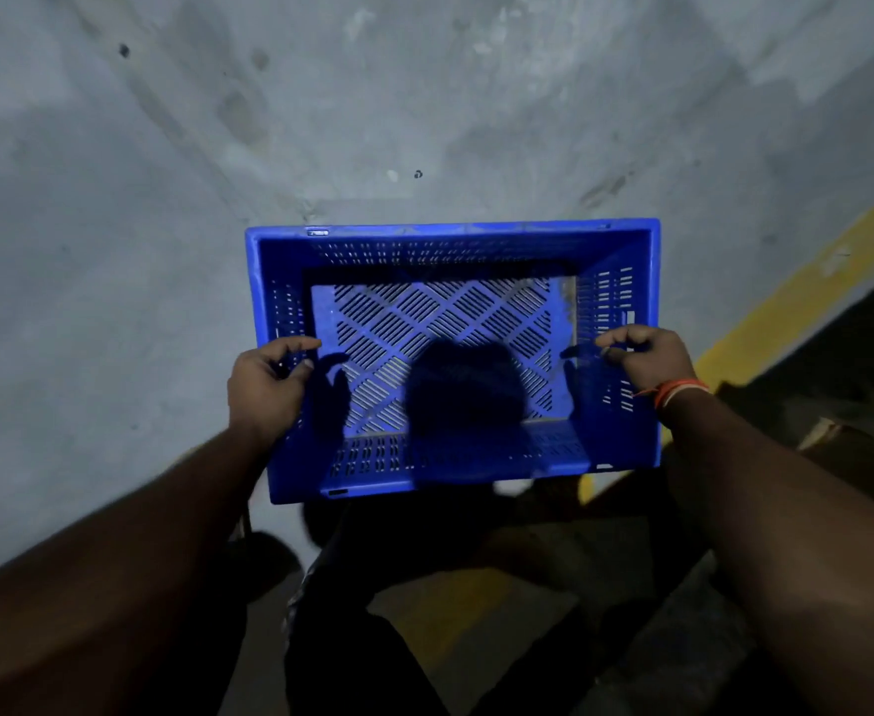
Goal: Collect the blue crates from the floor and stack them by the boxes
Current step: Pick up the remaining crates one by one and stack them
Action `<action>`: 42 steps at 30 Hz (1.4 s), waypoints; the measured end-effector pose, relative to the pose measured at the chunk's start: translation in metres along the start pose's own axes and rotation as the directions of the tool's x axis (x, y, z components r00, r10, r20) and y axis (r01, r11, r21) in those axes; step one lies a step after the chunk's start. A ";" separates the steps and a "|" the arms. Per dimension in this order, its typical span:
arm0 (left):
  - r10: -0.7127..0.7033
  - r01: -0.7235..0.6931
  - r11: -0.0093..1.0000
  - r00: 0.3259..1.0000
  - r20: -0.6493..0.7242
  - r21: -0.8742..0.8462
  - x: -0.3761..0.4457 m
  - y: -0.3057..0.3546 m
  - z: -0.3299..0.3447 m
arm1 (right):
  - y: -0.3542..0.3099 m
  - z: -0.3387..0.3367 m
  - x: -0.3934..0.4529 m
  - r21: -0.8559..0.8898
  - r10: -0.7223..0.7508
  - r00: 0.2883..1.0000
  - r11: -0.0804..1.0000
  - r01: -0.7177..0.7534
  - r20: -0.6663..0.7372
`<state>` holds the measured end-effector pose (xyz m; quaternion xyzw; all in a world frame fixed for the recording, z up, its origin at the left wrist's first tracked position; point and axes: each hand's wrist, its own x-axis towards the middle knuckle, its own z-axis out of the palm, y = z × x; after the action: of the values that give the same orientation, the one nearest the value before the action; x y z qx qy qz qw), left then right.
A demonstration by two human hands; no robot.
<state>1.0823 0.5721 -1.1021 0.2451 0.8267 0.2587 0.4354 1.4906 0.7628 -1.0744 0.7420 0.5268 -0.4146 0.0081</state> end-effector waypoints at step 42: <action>-0.058 0.133 0.987 0.814 -0.578 0.089 -0.423 0.209 -0.560 | -0.455 -0.159 -0.473 -0.241 -0.623 0.753 0.713 0.659 0.212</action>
<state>0.8574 0.3417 -0.4443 0.1408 0.9451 0.2461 0.1624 1.1805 0.6697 -0.4822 0.4773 0.8066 -0.3485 0.0069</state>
